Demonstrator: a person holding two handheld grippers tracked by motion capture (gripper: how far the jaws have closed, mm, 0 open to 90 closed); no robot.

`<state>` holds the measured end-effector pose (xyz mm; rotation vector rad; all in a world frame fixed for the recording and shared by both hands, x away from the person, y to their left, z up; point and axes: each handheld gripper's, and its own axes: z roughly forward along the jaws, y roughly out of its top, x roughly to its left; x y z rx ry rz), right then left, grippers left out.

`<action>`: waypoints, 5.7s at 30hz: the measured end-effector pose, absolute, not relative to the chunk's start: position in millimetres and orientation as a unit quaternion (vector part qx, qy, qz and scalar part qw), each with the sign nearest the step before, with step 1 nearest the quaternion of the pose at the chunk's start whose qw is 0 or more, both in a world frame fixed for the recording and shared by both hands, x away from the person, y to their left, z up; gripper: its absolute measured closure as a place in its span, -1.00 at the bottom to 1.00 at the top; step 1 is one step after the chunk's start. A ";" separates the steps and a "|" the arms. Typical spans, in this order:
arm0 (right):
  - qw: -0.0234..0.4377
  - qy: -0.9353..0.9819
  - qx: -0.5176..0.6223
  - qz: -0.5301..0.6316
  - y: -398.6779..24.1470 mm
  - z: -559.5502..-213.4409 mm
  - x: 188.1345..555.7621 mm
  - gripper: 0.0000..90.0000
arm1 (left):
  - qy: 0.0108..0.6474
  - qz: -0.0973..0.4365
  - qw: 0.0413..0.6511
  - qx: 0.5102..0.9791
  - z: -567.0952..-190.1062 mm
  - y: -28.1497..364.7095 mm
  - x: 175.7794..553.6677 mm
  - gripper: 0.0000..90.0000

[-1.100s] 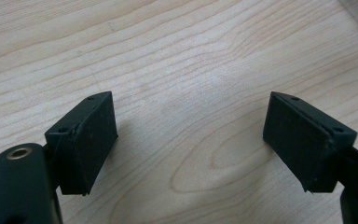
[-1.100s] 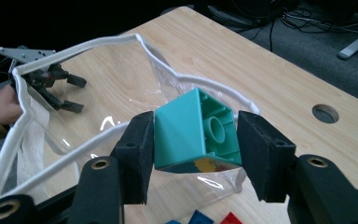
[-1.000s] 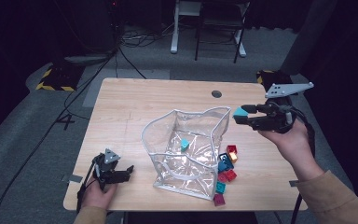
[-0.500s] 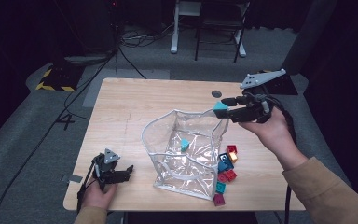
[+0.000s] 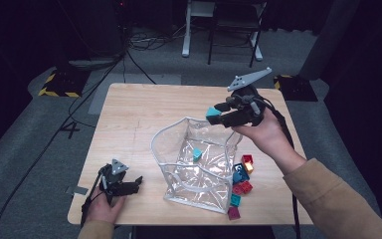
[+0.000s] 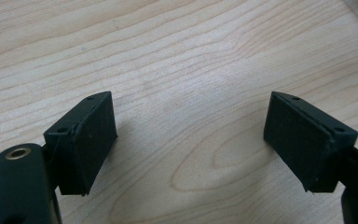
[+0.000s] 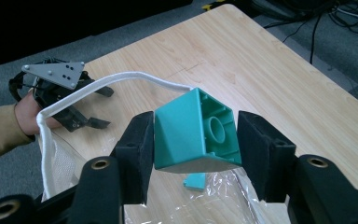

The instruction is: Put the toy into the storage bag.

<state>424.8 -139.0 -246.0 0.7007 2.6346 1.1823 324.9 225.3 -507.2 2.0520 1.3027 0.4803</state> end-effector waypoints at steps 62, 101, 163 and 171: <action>-0.003 0.965 0.200 0.170 -55.4 -337.5 434.7 0.00 | 0.497 0.183 0.326 0.783 -507.2 225.6 325.3 -0.62; 0.064 0.866 0.285 0.405 -231.3 -275.9 388.9 0.00 | 0.500 0.185 0.323 0.782 -507.1 224.9 328.0 -0.65; 0.086 0.830 0.437 0.336 -272.7 -462.0 433.4 0.01 | 0.502 0.187 0.323 0.780 -507.4 225.0 327.9 -0.65; 0.112 0.841 0.435 0.302 -264.9 -472.1 436.2 0.01 | 0.503 0.186 0.323 0.780 -507.4 224.9 327.9 -0.65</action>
